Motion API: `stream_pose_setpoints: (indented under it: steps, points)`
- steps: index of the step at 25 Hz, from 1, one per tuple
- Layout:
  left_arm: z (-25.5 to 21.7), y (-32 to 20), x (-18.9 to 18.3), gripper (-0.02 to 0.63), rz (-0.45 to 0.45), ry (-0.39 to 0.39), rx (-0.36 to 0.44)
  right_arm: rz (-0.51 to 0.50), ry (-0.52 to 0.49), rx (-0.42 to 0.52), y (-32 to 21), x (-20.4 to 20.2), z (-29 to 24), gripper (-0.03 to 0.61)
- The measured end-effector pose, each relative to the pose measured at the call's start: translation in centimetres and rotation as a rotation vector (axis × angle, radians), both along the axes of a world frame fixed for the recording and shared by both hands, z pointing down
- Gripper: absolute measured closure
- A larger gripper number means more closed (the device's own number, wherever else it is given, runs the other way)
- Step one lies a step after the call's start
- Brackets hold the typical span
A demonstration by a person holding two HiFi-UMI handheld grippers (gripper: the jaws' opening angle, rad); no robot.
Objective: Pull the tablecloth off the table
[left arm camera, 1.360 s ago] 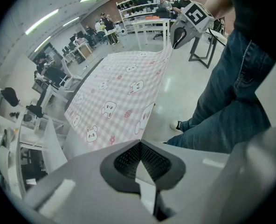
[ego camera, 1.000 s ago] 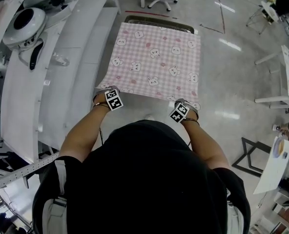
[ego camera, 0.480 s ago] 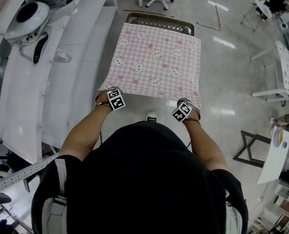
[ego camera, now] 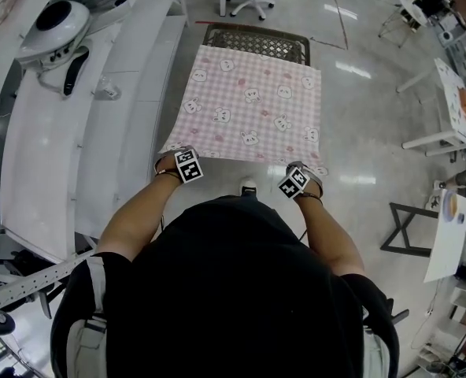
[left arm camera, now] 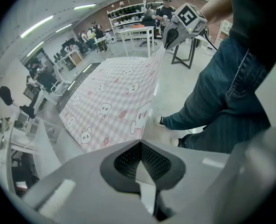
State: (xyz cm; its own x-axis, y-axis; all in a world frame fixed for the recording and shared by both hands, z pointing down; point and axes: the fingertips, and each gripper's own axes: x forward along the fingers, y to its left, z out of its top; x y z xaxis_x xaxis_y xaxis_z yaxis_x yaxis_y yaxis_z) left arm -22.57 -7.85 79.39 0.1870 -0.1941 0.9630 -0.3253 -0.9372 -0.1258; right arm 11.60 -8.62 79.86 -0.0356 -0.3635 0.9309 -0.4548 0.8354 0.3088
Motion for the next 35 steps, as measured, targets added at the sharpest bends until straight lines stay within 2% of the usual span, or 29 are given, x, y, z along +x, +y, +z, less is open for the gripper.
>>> stream_pose_setpoints:
  steps: [14, 20, 30, 35]
  points:
    - [-0.3, 6.9, -2.4, 0.611, 0.04, 0.034, -0.014, 0.069, -0.003, 0.032, 7.6, -2.4, -1.6, 0.546]
    - [-1.9, 9.1, -2.2, 0.611, 0.045, 0.06, -0.025, 0.106, -0.011, 0.034, 10.9, -2.2, -2.3, 0.546]
    - [-4.8, 11.4, -2.2, 0.611, 0.015, 0.097, -0.046, 0.137, -0.056, 0.082, 13.2, -2.2, -4.7, 0.546]
    - [-6.3, 12.5, -2.0, 0.611, -0.032, 0.13, -0.074, 0.15, -0.087, 0.107, 14.6, -1.8, -6.0, 0.546]
